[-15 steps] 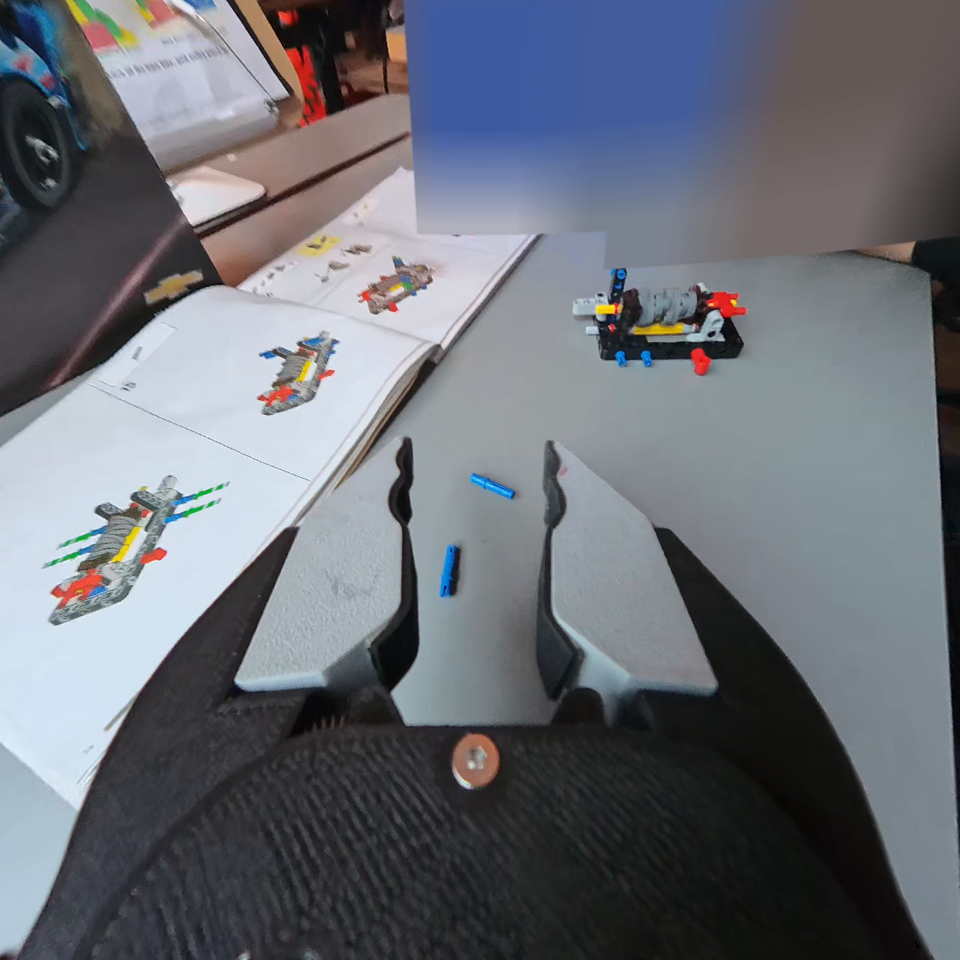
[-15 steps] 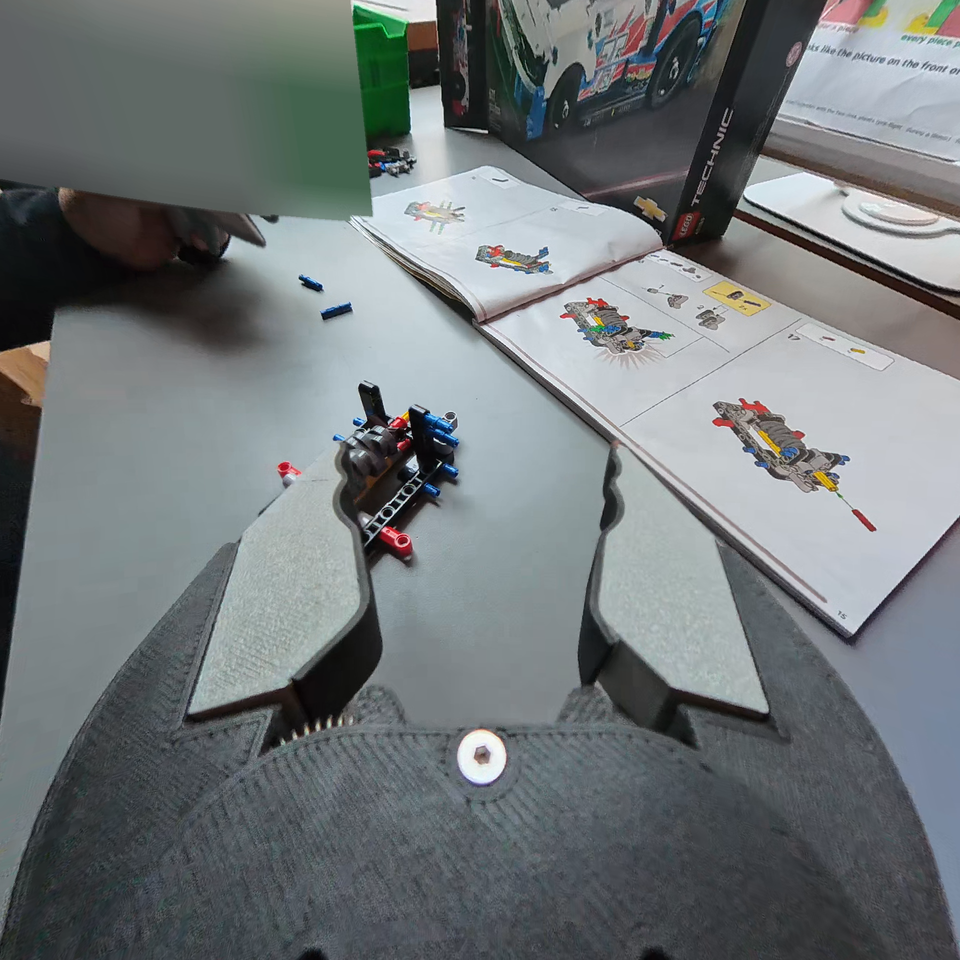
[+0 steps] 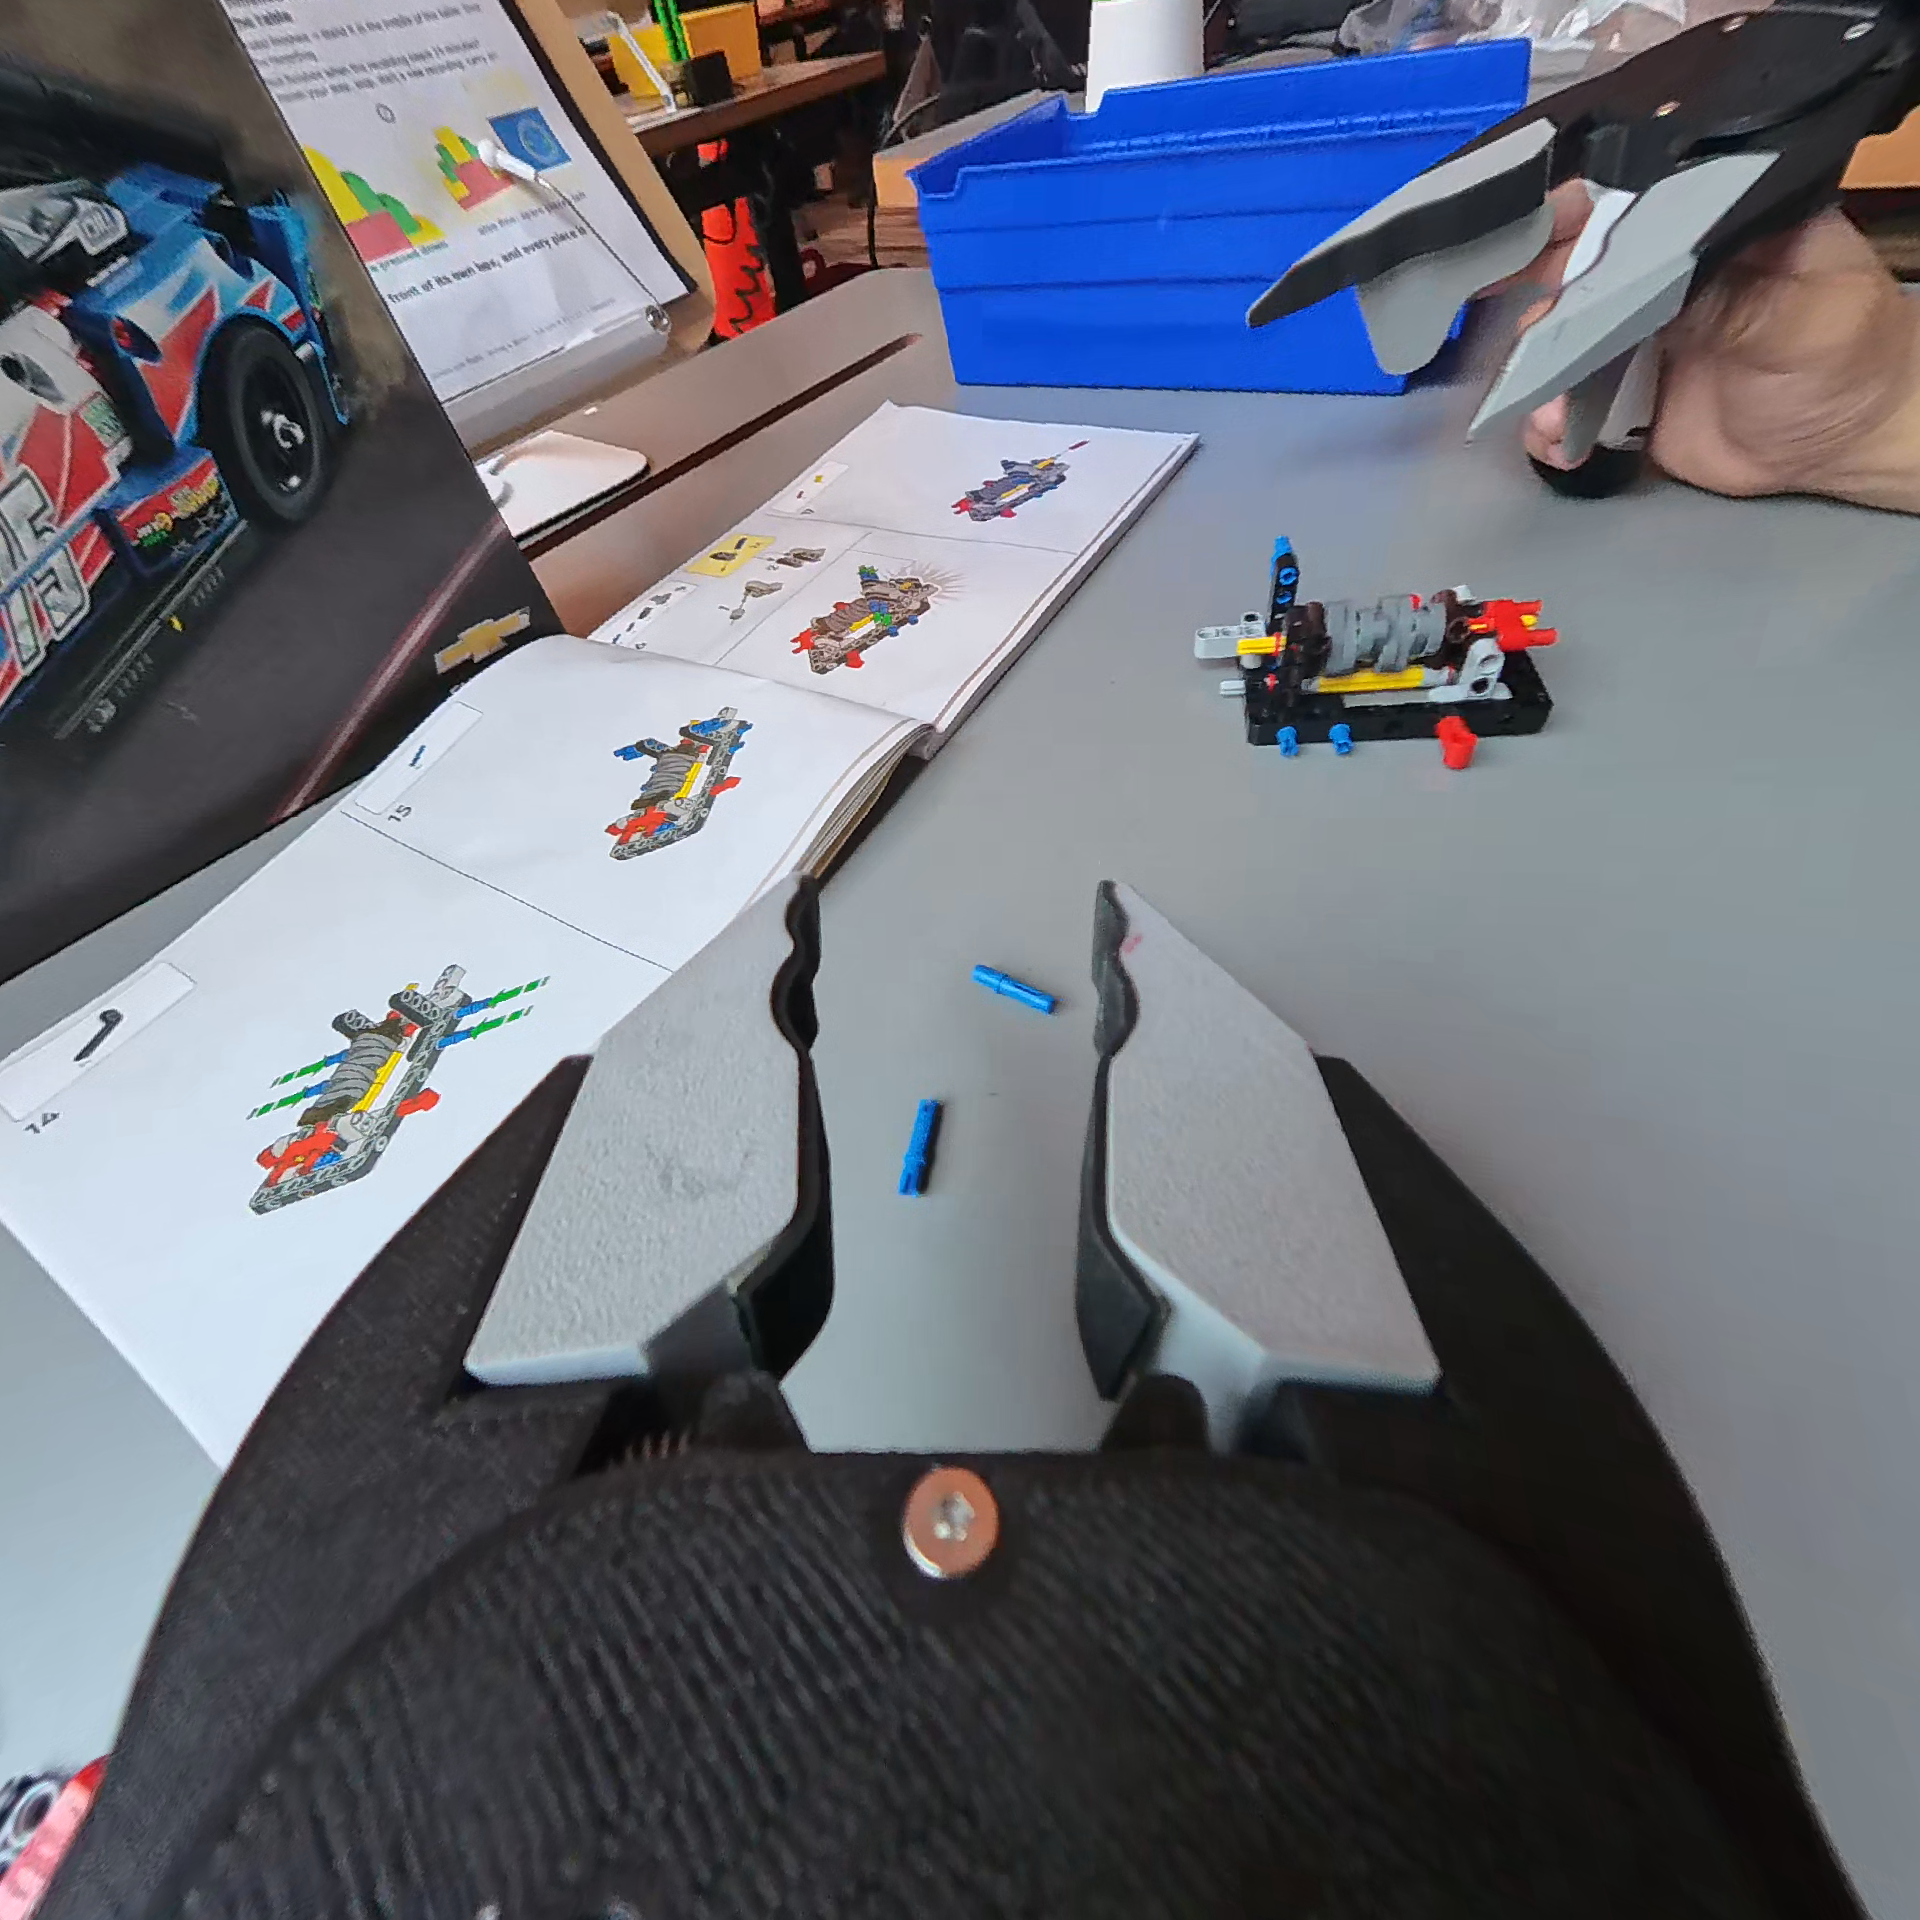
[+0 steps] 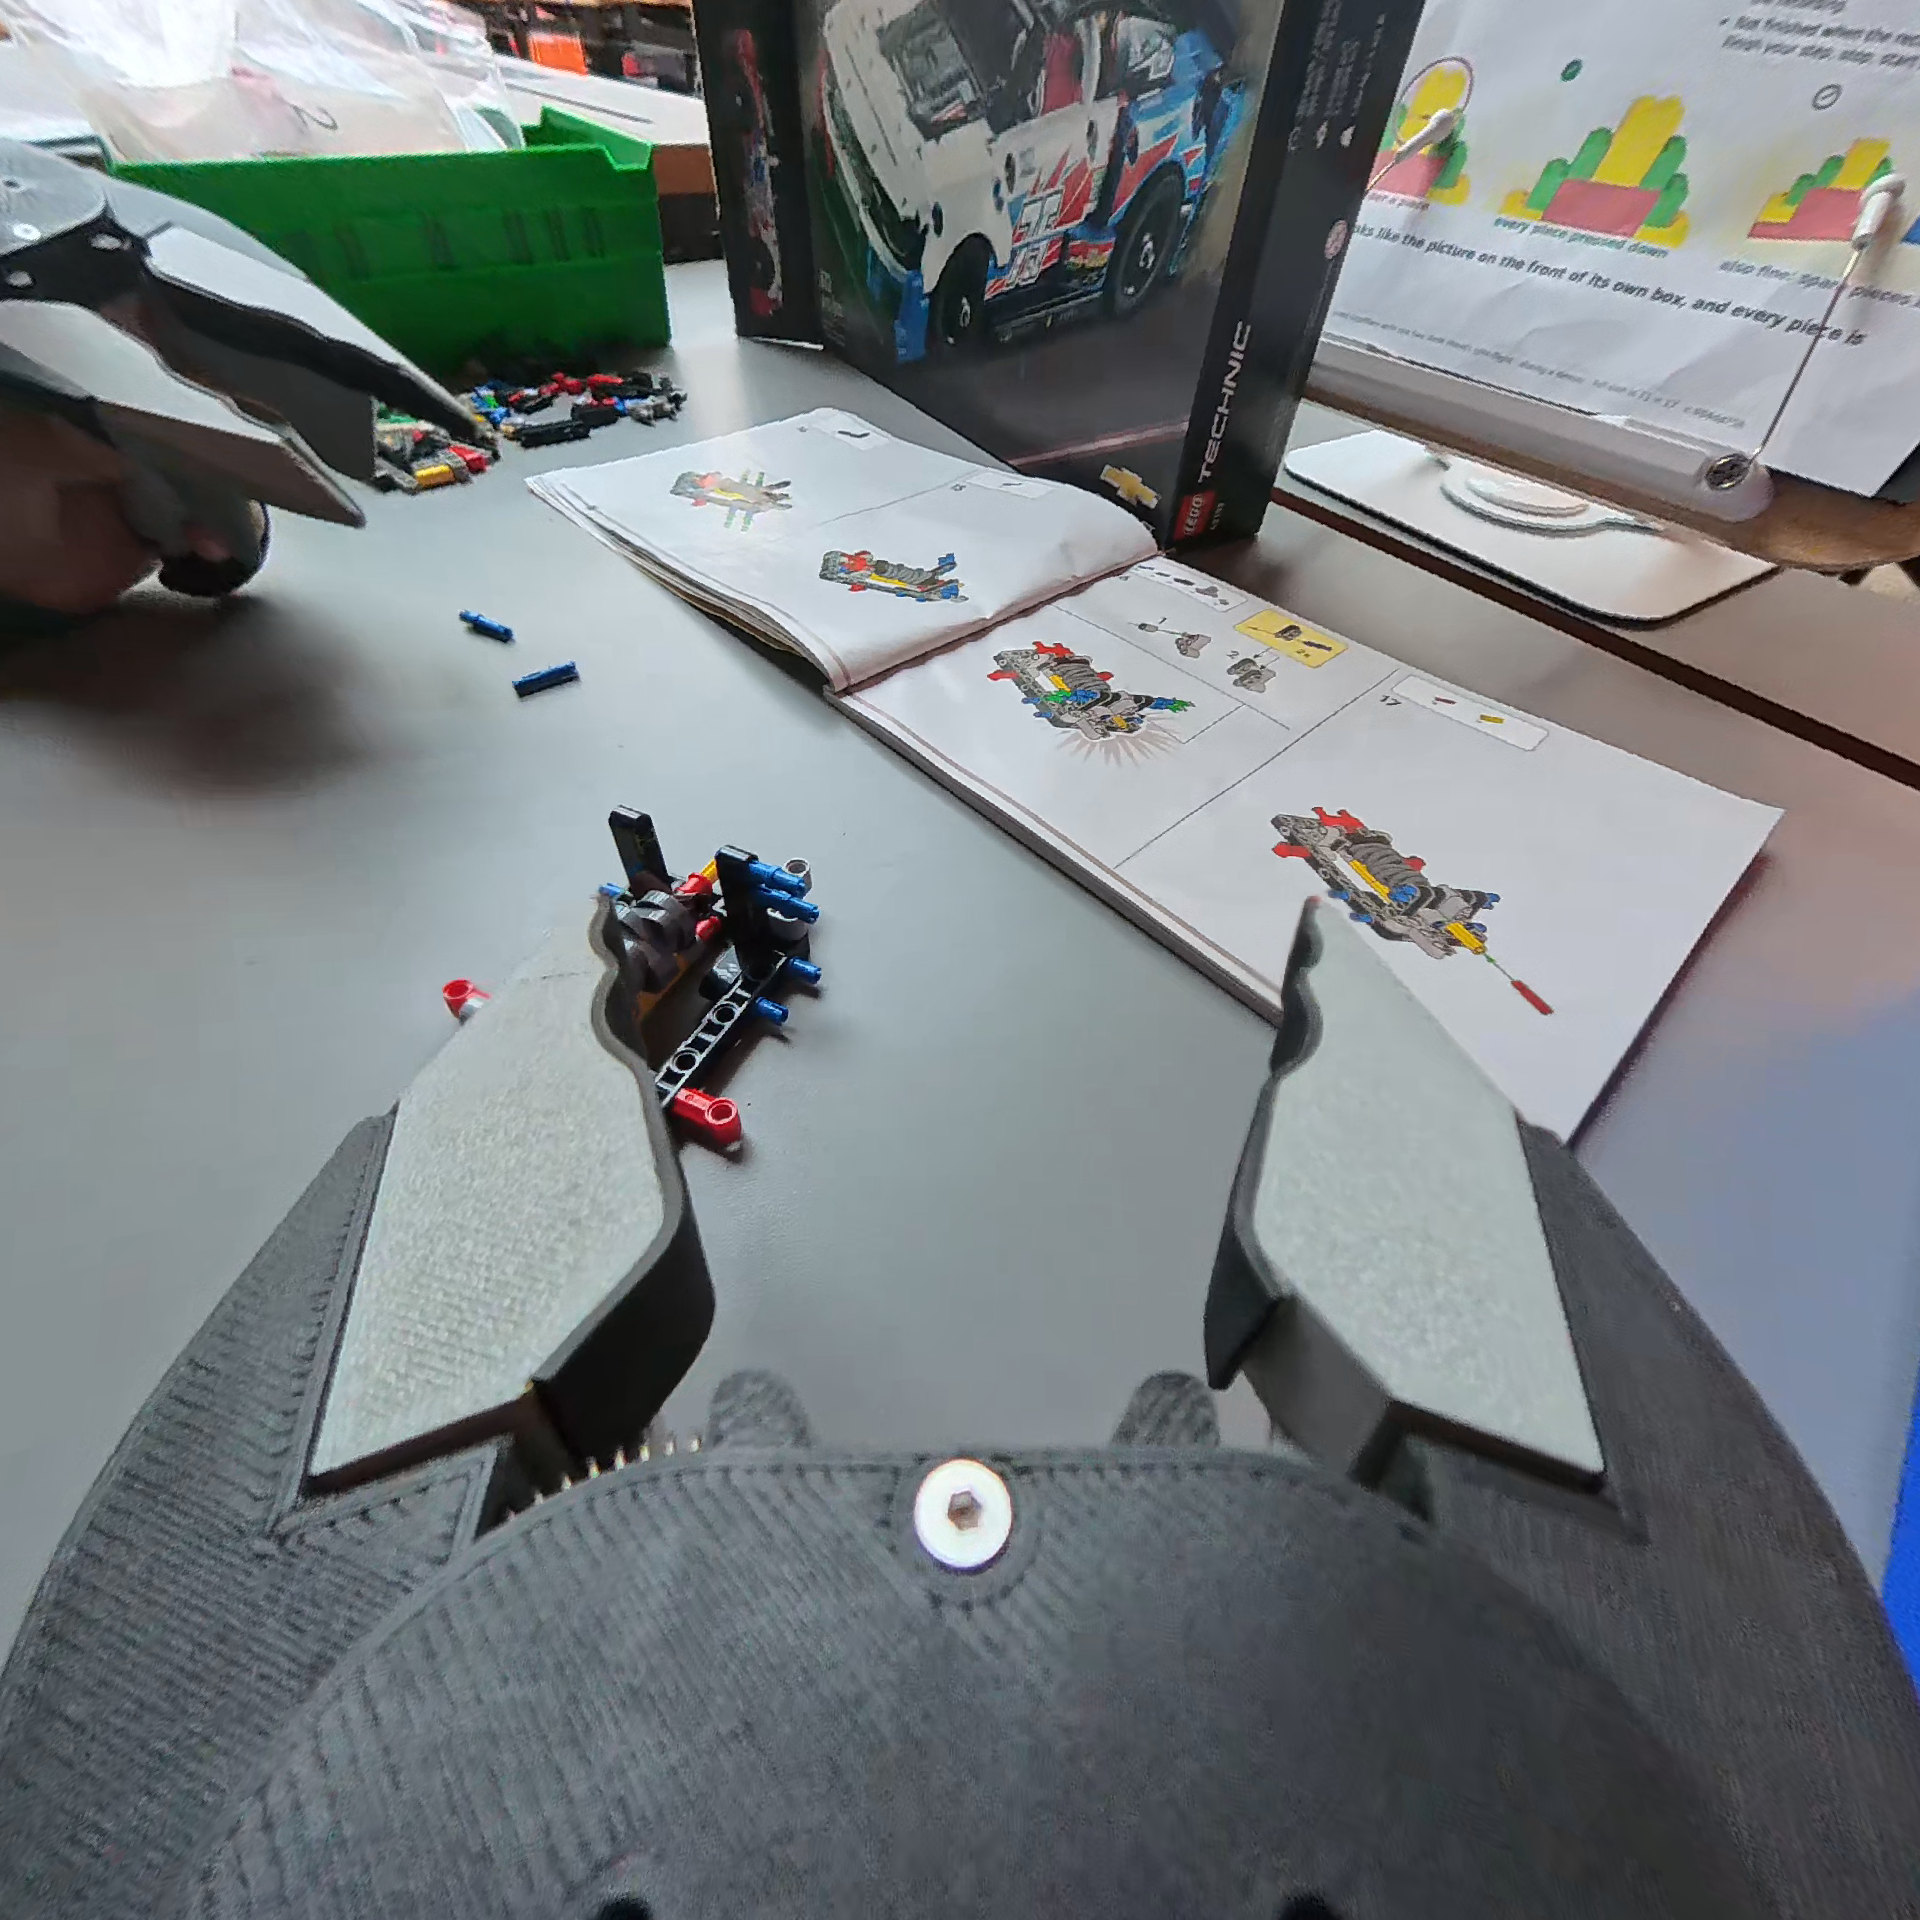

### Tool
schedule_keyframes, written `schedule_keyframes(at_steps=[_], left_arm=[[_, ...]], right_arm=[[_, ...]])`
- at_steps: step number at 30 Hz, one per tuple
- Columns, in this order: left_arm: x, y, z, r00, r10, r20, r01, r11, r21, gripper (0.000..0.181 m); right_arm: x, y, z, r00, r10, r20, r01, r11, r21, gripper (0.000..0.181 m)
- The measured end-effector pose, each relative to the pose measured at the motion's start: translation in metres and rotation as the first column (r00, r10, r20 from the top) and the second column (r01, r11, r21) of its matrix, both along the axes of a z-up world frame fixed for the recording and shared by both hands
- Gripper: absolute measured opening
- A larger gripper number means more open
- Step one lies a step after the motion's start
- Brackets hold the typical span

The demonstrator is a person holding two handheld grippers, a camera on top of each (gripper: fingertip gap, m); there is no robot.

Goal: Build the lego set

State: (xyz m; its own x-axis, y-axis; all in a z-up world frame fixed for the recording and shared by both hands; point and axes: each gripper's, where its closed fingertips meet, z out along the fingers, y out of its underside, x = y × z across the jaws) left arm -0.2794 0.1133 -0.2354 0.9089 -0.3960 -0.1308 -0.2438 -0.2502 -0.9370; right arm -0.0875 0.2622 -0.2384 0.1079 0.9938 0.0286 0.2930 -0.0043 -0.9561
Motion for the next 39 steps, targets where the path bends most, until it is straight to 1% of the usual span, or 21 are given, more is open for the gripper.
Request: schedule_keyframes(at_steps=[3, 5, 7, 9, 11, 14, 17, 18, 19, 21, 22, 24, 25, 27, 30, 33, 35, 37, 39], left_arm=[[0.004, -0.001, -0.001, 0.999, -0.007, 0.039, 0.008, 1.0, -0.02, 0.054], [0.003, 0.0, -0.004, 0.999, -0.004, 0.045, 0.006, 0.999, -0.04, 0.056], [0.003, 0.002, -0.009, 0.999, -0.005, 0.046, 0.008, 0.998, -0.067, 0.062], [0.004, 0.004, -0.014, 0.998, -0.013, 0.056, 0.019, 0.994, -0.11, 0.071], [0.003, 0.005, -0.017, 0.998, -0.012, 0.06, 0.019, 0.992, -0.126, 0.071], [0.006, 0.003, -0.018, 0.998, -0.033, 0.057, 0.04, 0.99, -0.132, 0.063], [0.011, 0.003, -0.027, 0.999, -0.043, -0.026, 0.038, 0.986, -0.164, 0.044], [0.011, 0.004, -0.031, 0.997, -0.039, -0.06, 0.027, 0.983, -0.179, 0.041], [0.01, 0.005, -0.036, 0.995, -0.023, -0.097, 0.003, 0.98, -0.201, 0.038], [-0.004, 0.005, -0.046, 0.986, 0.065, -0.156, -0.107, 0.956, -0.274, 0.03], [-0.008, 0.003, -0.043, 0.985, 0.096, -0.146, -0.135, 0.947, -0.293, 0.029], [-0.007, -0.001, -0.032, 0.991, 0.12, -0.061, -0.133, 0.942, -0.307, 0.021], [-0.003, -0.003, -0.03, 0.992, 0.123, -0.025, -0.124, 0.933, -0.337, 0.021], [0.005, -0.004, -0.034, 0.992, 0.128, 0.012, -0.112, 0.908, -0.403, 0.031], [0.01, 0.001, -0.05, 0.988, 0.152, -0.007, -0.136, 0.866, -0.482, 0.033], [0.02, 0.008, -0.055, 0.987, 0.158, 0.033, -0.118, 0.843, -0.526, 0.035], [0.016, 0.011, -0.06, 0.983, 0.181, -0.01, -0.157, 0.823, -0.546, 0.032], [0.01, 0.013, -0.069, 0.977, 0.2, -0.077, -0.209, 0.802, -0.559, 0.018], [0.011, 0.012, -0.069, 0.974, 0.179, -0.137, -0.225, 0.804, -0.55, 0.011]], right_arm=[[0.002, 0.002, 0.003, 1.0, -0.01, -0.025, 0.01, 1.0, -0.017, 0.125], [0.001, -0.001, 0.004, 1.0, 0.003, -0.029, -0.003, 1.0, -0.026, 0.125], [0.0, -0.003, 0.001, 1.0, 0.014, -0.012, -0.015, 1.0, -0.017, 0.124], [-0.002, -0.006, -0.003, 1.0, 0.025, 0.016, -0.025, 1.0, -0.003, 0.118], [-0.004, -0.009, -0.007, 0.998, 0.033, 0.048, -0.034, 0.999, 0.022, 0.112], [-0.007, -0.011, -0.011, 0.996, 0.03, 0.081, -0.036, 0.996, 0.078, 0.096], [-0.01, -0.013, -0.015, 0.993, 0.029, 0.111, -0.041, 0.993, 0.112, 0.08], [-0.01, -0.012, -0.017, 0.992, 0.018, 0.125, -0.034, 0.992, 0.121, 0.074], [-0.01, -0.01, -0.018, 0.991, 0.005, 0.134, -0.022, 0.992, 0.126, 0.071], [-0.008, -0.002, -0.017, 0.99, -0.054, 0.133, 0.036, 0.99, 0.134, 0.066], [-0.005, 0.005, -0.015, 0.987, -0.094, 0.127, 0.076, 0.987, 0.144, 0.065], [0.001, 0.017, -0.01, 0.982, -0.159, 0.099, 0.143, 0.979, 0.145, 0.061], [0.003, 0.02, -0.008, 0.982, -0.17, 0.086, 0.158, 0.979, 0.13, 0.059], [0.004, 0.02, -0.006, 0.984, -0.165, 0.069, 0.158, 0.983, 0.094, 0.06], [0.004, 0.018, -0.003, 0.986, -0.156, 0.052, 0.151, 0.985, 0.087, 0.059], [0.004, 0.015, 0.001, 0.989, -0.146, 0.038, 0.142, 0.985, 0.094, 0.058], [0.004, 0.013, 0.003, 0.991, -0.134, 0.03, 0.131, 0.988, 0.087, 0.059], [0.004, 0.011, 0.004, 0.992, -0.127, 0.023, 0.125, 0.989, 0.083, 0.059], [0.005, 0.01, 0.005, 0.992, -0.121, 0.018, 0.119, 0.989, 0.092, 0.058]])
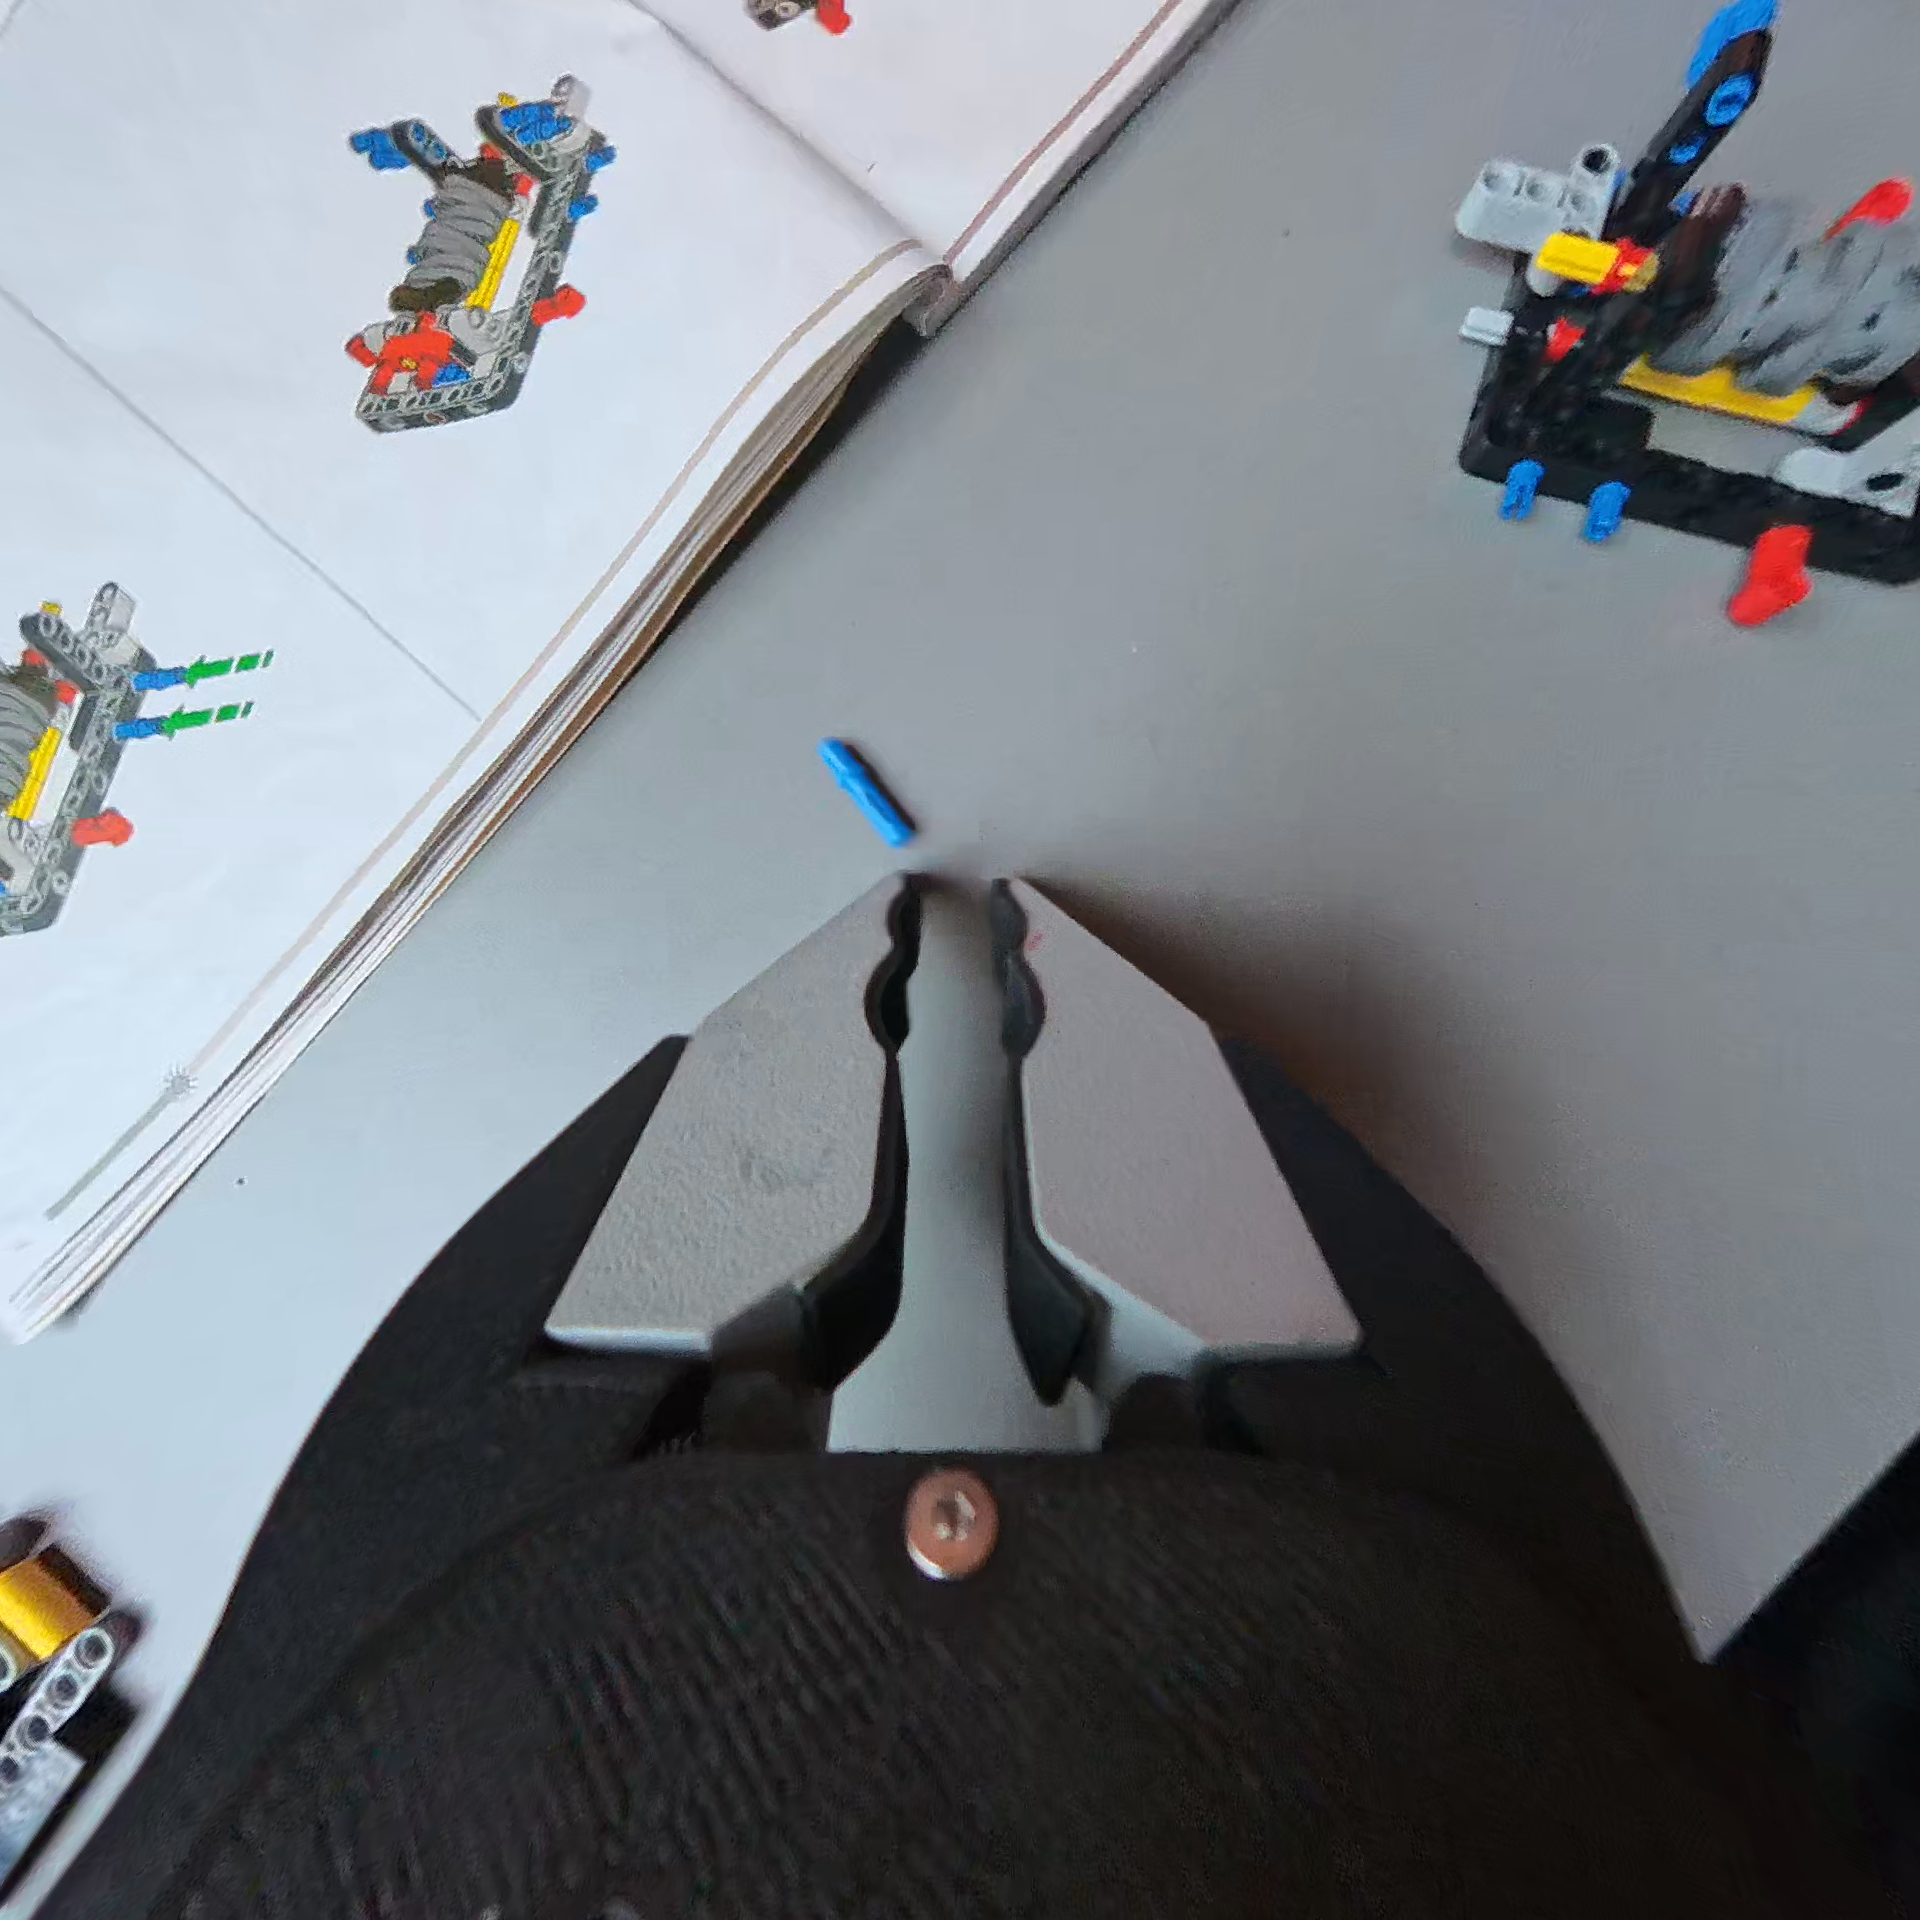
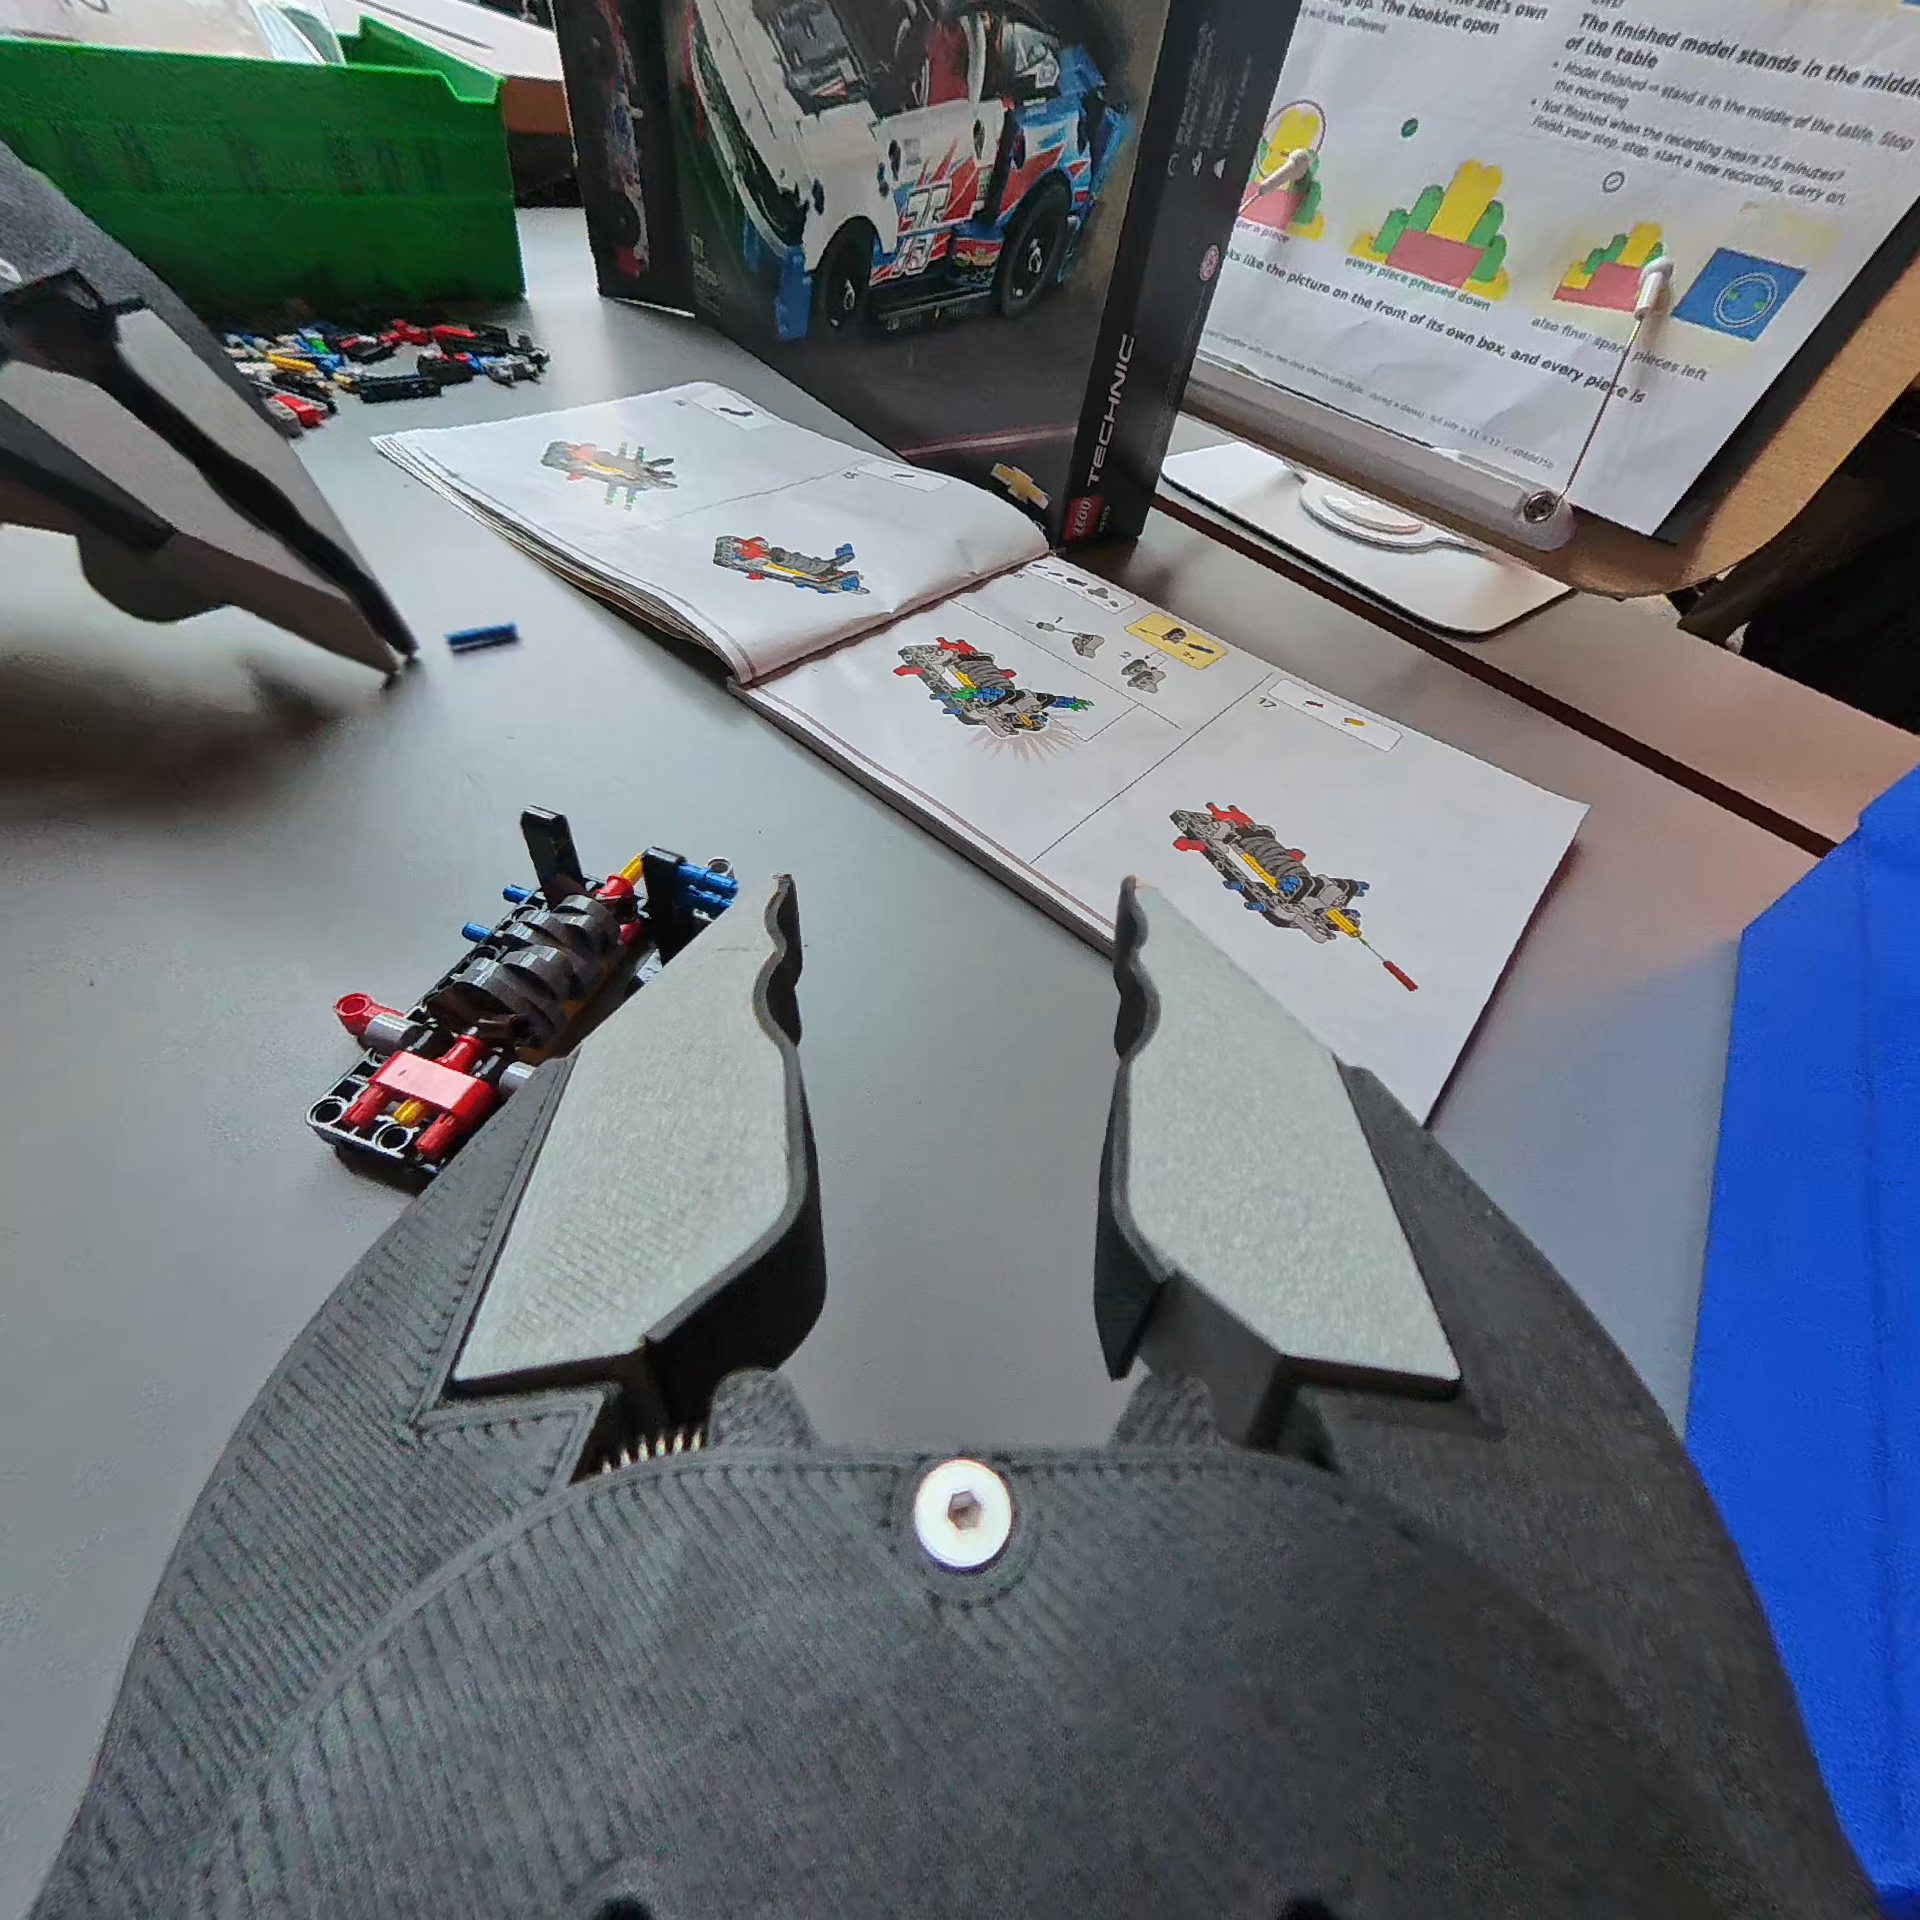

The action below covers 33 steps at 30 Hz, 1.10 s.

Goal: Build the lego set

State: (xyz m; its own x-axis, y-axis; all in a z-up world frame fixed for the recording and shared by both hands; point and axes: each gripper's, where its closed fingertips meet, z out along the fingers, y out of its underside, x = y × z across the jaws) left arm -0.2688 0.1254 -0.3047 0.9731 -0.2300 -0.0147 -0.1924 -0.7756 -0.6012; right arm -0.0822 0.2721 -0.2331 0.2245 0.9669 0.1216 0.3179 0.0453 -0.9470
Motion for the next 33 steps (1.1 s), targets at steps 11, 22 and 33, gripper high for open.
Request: schedule_keyframes(at_steps=[11, 22, 33], left_arm=[[-0.018, 0.004, 0.014, 0.998, 0.029, -0.058, -0.028, 0.999, 0.027, 0.021], [-0.029, 0.032, -0.001, 1.0, 0.003, 0.012, -0.003, 0.998, -0.069, 0.003], [0.013, 0.05, 0.038, 0.94, -0.339, -0.042, 0.34, 0.917, 0.207, 0.002]], right_arm=[[0.001, -0.004, -0.009, 0.999, 0.012, 0.05, -0.013, 0.999, 0.032, 0.054], [0.0, 0.002, -0.011, 0.999, 0.0, 0.049, 0.0, 1.0, 0.006, 0.053], [0.006, 0.011, -0.006, 0.999, -0.029, 0.039, 0.027, 0.999, 0.047, 0.03]])
